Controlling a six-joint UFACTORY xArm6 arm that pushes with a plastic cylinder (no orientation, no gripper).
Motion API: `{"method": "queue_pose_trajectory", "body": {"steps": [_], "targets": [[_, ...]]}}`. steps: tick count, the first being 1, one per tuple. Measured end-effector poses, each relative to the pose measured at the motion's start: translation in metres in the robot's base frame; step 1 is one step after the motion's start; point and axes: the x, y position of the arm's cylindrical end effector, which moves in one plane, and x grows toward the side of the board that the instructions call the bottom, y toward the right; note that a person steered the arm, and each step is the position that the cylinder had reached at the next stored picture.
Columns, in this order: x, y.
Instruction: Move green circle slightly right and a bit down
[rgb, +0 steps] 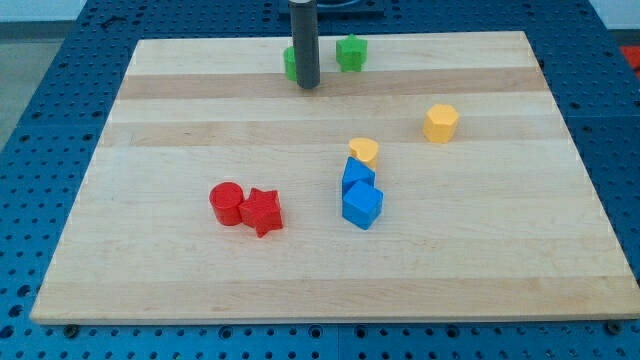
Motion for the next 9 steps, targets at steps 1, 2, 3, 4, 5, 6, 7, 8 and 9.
{"method": "queue_pose_trajectory", "body": {"steps": [1,2,3,4,5,6,7,8,9], "targets": [[0.0,-0.022],[0.0,-0.033],[-0.001,-0.074],[-0.035,-0.082],[-0.037,-0.08],[-0.068,-0.042],[-0.068,-0.042],[-0.062,-0.027],[-0.061,-0.024]]}}
